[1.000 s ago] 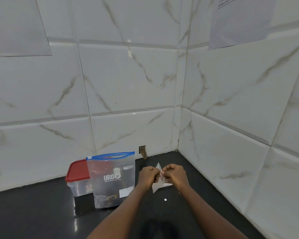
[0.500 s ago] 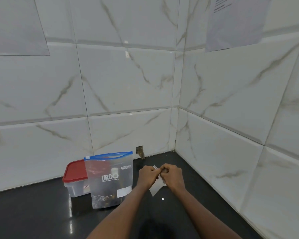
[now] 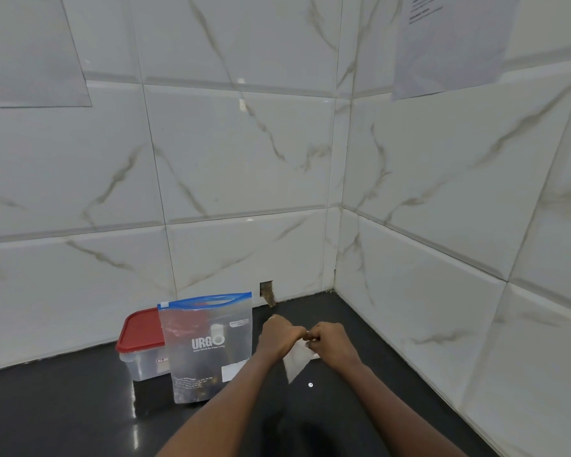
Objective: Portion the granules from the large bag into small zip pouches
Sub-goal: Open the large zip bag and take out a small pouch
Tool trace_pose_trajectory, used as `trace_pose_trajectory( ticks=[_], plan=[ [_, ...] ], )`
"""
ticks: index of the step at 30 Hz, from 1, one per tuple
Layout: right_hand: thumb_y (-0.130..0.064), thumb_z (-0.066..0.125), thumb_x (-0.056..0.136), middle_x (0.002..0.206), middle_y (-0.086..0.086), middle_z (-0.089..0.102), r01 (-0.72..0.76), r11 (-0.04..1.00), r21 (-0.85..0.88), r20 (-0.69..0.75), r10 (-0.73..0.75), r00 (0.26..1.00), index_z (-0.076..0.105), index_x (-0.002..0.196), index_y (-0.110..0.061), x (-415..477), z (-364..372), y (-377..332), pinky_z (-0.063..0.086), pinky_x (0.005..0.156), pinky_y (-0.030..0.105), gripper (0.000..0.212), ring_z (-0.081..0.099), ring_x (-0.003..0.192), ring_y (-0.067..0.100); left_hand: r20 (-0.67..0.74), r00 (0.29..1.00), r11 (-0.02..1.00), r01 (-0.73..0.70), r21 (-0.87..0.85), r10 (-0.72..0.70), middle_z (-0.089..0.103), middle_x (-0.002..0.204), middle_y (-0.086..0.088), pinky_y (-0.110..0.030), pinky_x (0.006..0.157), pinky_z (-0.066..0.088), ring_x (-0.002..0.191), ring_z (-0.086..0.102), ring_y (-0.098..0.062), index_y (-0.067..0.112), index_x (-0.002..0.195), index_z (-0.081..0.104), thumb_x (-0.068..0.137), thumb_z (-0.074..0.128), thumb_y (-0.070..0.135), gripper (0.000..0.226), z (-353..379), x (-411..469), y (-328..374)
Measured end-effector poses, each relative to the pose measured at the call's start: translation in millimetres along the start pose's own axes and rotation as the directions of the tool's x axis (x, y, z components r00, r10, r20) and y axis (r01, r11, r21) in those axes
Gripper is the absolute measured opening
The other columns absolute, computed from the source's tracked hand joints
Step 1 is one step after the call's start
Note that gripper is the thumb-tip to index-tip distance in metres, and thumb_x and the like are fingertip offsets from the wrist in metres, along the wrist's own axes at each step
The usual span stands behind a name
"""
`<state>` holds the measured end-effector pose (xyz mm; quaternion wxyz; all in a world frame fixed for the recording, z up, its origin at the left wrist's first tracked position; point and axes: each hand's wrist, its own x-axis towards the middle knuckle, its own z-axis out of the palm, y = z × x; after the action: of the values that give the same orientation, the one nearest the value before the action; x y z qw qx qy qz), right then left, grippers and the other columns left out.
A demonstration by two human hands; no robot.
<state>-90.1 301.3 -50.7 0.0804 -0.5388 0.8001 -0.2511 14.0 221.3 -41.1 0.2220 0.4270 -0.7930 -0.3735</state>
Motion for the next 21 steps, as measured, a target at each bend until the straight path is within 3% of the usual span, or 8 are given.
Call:
trace_pose_trajectory(
  ticks=[3,6,10,12,14,17,19,21],
  plan=[
    [-0.003,0.052,0.09,0.115,0.006,0.068,-0.009,0.999,-0.033,-0.021,0.009,1.0,0.071,0.112,-0.011,4.6,1.1,4.8,0.045,0.084,0.015,0.03,0.064,0.103,0.016,0.021,0.999,0.995,0.028,0.099,-0.031,0.031,0.047,0.002,-0.023,0.046,0.021,0.046,0.026,-0.011,0.015,0.042,0.031,0.075,0.063,0.022,0.047,-0.8,2.3,-0.6],
    [0.002,0.047,0.09,0.119,0.005,0.065,0.028,0.998,-0.048,-0.016,-0.029,0.999,0.07,0.113,-0.012,9.8,1.7,3.9,0.041,0.082,0.013,0.036,0.061,0.107,0.015,0.044,0.999,0.999,-0.018,0.05,0.016,0.036,0.051,0.002,-0.018,0.05,0.025,0.05,0.03,-0.009,0.013,0.048,0.036,0.078,0.065,0.034,0.046,1.2,5.8,-1.8],
    [-0.002,0.054,0.086,0.117,0.002,0.065,0.03,0.999,0.038,-0.014,-0.03,0.999,0.069,0.116,-0.015,19.9,3.3,5.0,0.036,0.075,0.005,0.036,0.058,0.099,0.011,0.145,0.986,0.972,-0.053,-0.227,0.088,0.055,0.09,0.002,-0.031,0.088,0.038,0.087,0.051,-0.013,0.017,0.097,0.047,0.081,0.061,0.042,0.033,-0.5,10.4,-14.8],
    [-0.008,0.061,0.081,0.105,-0.001,0.065,-0.012,0.994,0.105,-0.026,0.015,1.0,0.071,0.112,-0.016,26.7,4.2,5.7,0.044,0.075,0.011,0.033,0.054,0.085,0.006,0.239,0.96,0.976,-0.099,-0.193,0.144,0.054,0.114,-0.001,-0.033,0.105,0.029,0.11,0.05,-0.014,0.017,0.124,0.038,0.078,0.064,0.032,0.055,-0.4,14.2,-20.0],
    [-0.012,0.065,0.077,0.094,-0.005,0.06,-0.049,0.981,0.187,-0.023,0.055,0.998,0.073,0.105,-0.015,33.4,5.7,7.4,0.053,0.077,0.024,0.029,0.053,0.073,0.005,0.282,0.94,0.978,-0.209,0.028,0.193,0.047,0.135,0.0,-0.042,0.115,0.004,0.128,0.041,-0.014,0.016,0.138,0.029,0.065,0.064,0.031,0.082,2.2,20.0,-21.6],
    [-0.015,0.066,0.077,0.094,-0.004,0.058,-0.057,0.956,0.288,-0.004,0.061,0.998,0.074,0.097,-0.017,44.5,7.1,8.4,0.049,0.065,0.02,0.021,0.054,0.071,0.004,0.26,0.936,0.951,-0.278,0.136,0.236,0.039,0.141,0.001,-0.042,0.116,0.002,0.133,0.033,-0.014,0.016,0.141,0.03,0.063,0.071,0.035,0.091,9.3,32.2,-25.6],
    [-0.014,0.066,0.078,0.095,-0.002,0.059,-0.051,0.939,0.34,0.003,0.053,0.999,0.072,0.091,-0.022,51.1,5.6,9.7,0.046,0.063,0.016,0.016,0.056,0.078,0.007,0.219,0.942,0.96,-0.273,0.061,0.254,0.044,0.133,0.002,-0.037,0.114,0.024,0.125,0.04,-0.013,0.018,0.134,0.041,0.067,0.076,0.029,0.077,11.6,39.1,-24.5],
    [-0.012,0.066,0.08,0.095,0.0,0.062,-0.071,0.888,0.455,-0.012,0.085,0.996,0.074,0.09,-0.018,59.8,1.9,9.9,0.047,0.066,0.017,0.014,0.059,0.081,0.01,0.165,0.951,0.963,-0.268,0.009,0.263,0.054,0.119,0.002,-0.025,0.092,0.041,0.112,0.051,-0.013,0.019,0.119,0.053,0.067,0.076,0.027,0.057,11.4,49.0,-21.7]
  ],
)
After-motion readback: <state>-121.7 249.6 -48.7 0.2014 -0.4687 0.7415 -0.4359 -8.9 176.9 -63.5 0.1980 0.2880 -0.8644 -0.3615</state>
